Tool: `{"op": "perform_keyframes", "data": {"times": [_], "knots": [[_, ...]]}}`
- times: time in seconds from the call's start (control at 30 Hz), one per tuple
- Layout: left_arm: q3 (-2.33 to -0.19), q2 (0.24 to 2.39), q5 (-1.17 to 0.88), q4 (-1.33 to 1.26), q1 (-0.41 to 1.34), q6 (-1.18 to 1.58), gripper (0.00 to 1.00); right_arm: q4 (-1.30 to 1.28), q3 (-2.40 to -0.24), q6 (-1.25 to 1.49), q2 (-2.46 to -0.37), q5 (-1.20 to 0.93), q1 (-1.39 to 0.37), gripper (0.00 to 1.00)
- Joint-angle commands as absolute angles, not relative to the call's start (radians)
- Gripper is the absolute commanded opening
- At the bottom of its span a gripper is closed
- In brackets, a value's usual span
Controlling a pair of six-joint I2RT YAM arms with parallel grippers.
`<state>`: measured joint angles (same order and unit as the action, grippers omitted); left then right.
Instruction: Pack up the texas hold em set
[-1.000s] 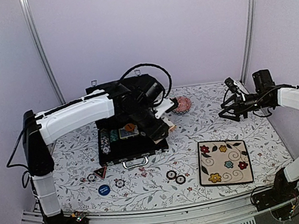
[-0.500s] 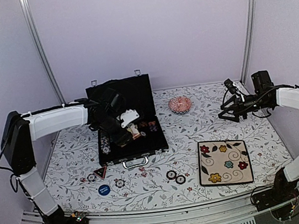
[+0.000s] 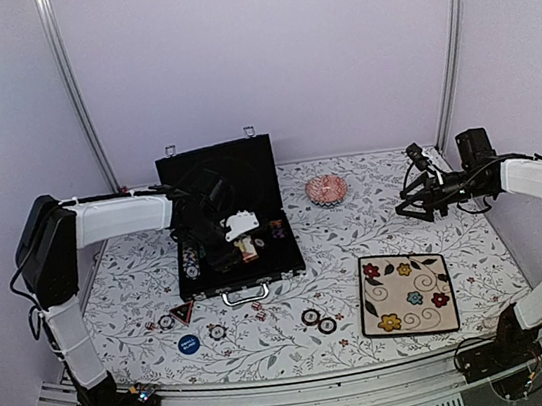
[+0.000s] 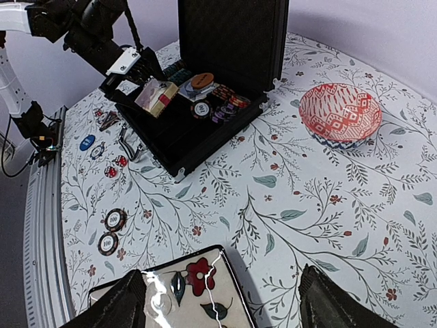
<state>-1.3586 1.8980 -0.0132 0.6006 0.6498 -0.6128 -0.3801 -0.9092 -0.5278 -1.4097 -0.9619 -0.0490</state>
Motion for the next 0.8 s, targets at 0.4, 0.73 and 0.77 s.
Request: {"op": "perform_keyframes", "data": {"times": [0.4,0.73,0.77], "knots": [[-1.373,1.988,-0.014,0.623,0.629,-0.66,0.7,-0.388,-0.907,-0.552,-1.412,-0.966,-0.045,0.77],[-1.357,1.977,-0.067,0.63,0.632,-0.666,0.73,-0.393,-0.911,-0.558,-1.425,-0.971,-0.045,0.77],[-1.359,1.976,-0.074,0.629,0.632,-0.666,0.73,-0.394,-0.912,-0.558,-1.427,-0.97,-0.045,0.77]]}}
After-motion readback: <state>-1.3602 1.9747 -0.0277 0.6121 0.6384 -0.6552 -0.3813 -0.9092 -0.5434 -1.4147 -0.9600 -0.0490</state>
